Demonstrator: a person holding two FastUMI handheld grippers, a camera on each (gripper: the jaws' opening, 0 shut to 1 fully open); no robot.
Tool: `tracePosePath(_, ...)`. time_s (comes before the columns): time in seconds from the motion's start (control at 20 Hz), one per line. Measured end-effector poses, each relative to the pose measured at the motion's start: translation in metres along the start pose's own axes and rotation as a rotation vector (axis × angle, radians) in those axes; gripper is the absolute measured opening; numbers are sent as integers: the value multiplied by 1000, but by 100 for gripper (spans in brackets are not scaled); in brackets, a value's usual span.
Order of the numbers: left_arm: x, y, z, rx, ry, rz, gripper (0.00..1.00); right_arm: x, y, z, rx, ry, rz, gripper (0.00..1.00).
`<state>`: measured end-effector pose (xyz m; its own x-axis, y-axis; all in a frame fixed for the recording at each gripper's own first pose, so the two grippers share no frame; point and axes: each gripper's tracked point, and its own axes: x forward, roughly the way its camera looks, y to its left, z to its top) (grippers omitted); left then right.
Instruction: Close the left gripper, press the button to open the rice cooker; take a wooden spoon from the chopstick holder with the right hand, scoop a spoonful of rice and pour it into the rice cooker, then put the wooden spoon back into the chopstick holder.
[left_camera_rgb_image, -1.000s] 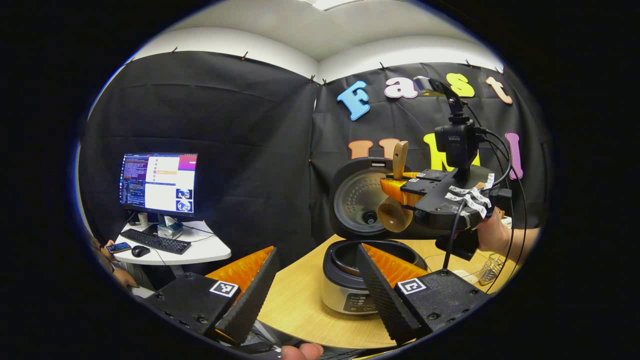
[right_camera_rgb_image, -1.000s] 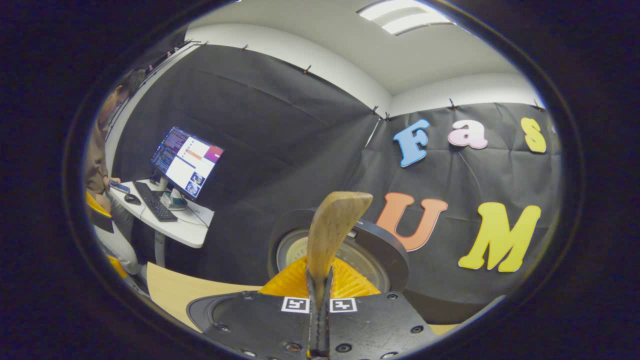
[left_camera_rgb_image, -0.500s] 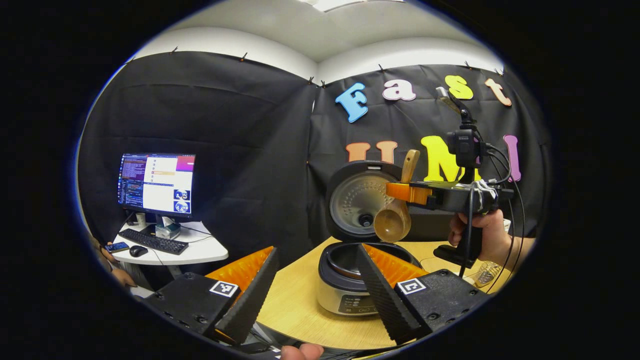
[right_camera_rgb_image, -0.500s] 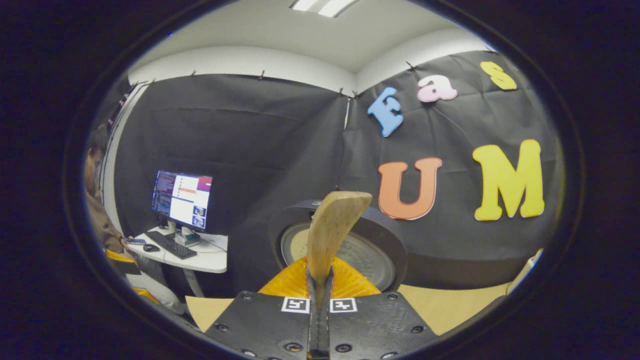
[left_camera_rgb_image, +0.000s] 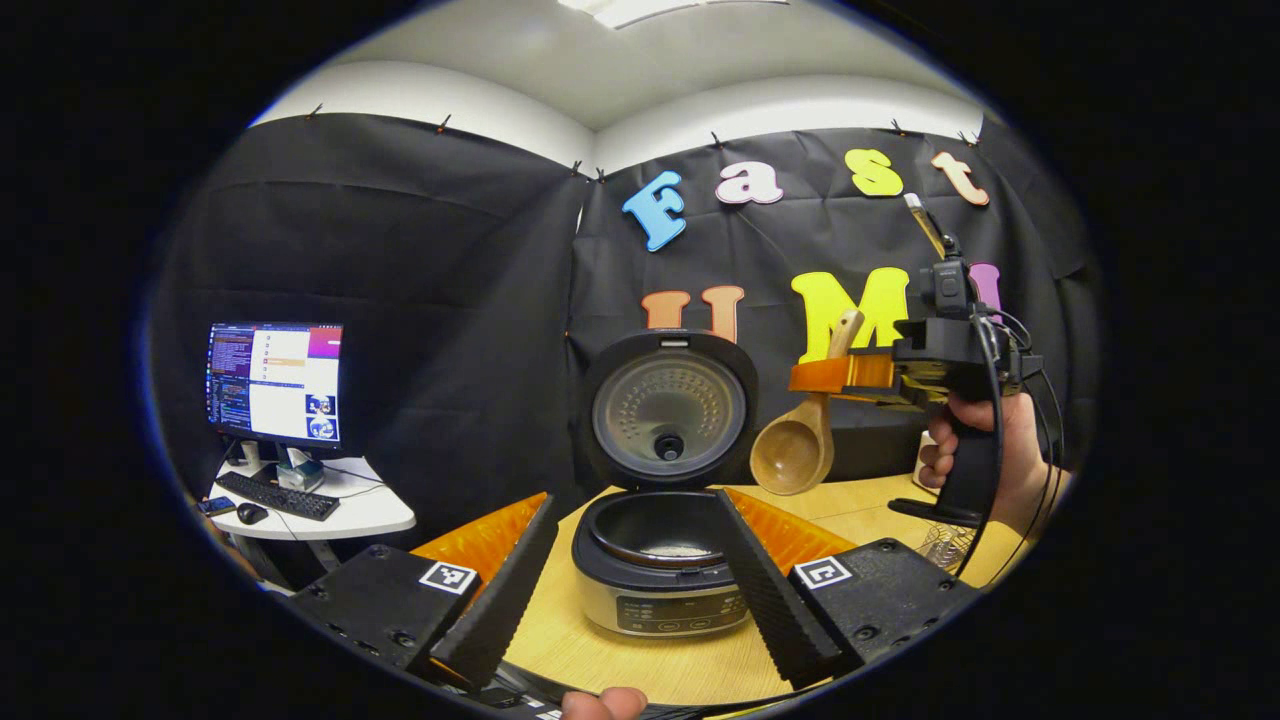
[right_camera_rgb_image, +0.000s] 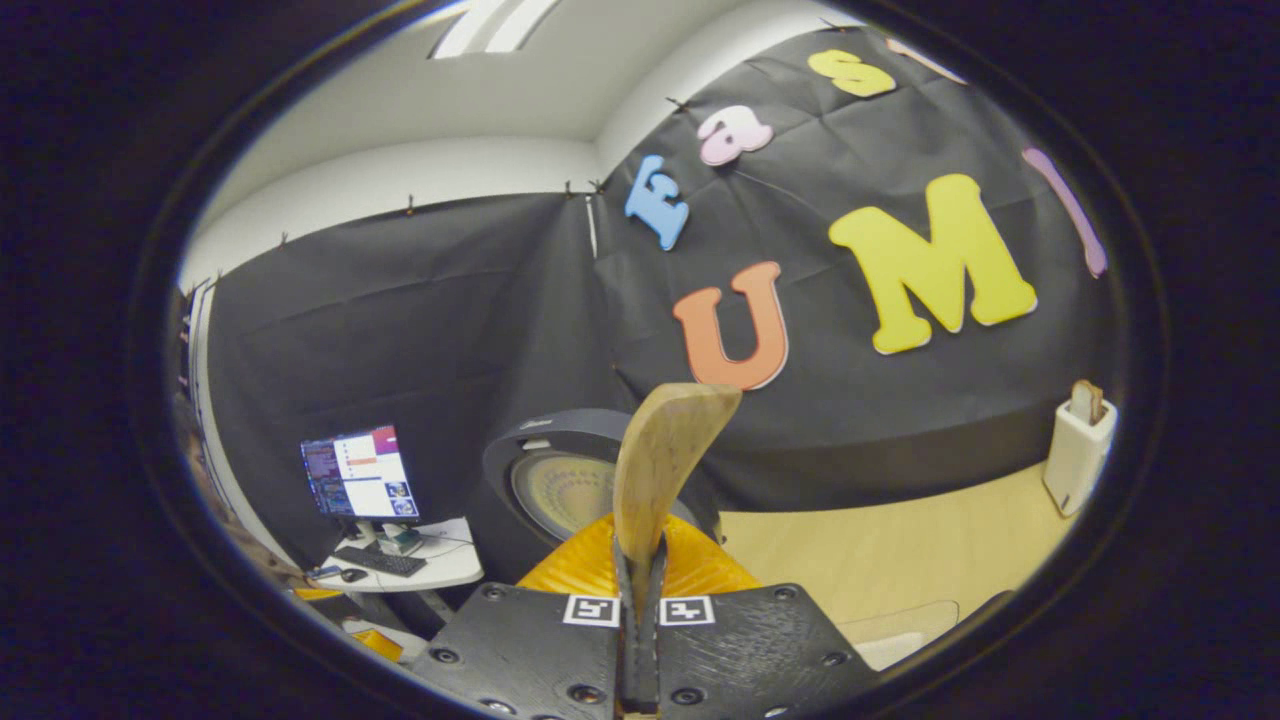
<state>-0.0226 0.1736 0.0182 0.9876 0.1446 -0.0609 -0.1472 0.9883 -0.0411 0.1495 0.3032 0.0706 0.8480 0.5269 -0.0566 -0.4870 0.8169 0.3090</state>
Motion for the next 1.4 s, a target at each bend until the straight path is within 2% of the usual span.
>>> tracePosePath(0.2,2,-20,2,24,-11,-30,99,-49,-60,1,100,1,-86,0)
tracePosePath(0.45,1,-40,6,15,-24,-72,99,-121,-165,13,43,-68,-315,0)
tracePosePath(0.65,2,-45,5,20,-19,-79,99,-162,-234,20,72,-100,-463,0)
tracePosePath(0.9,2,-46,3,28,-20,-83,99,-177,-274,6,67,-89,-554,0)
tracePosePath(1.2,2,-47,2,26,-13,-91,99,-174,-298,-17,8,-83,-618,0)
tracePosePath(1.4,3,-44,1,20,-14,-91,99,-166,-306,-41,24,-66,-632,0)
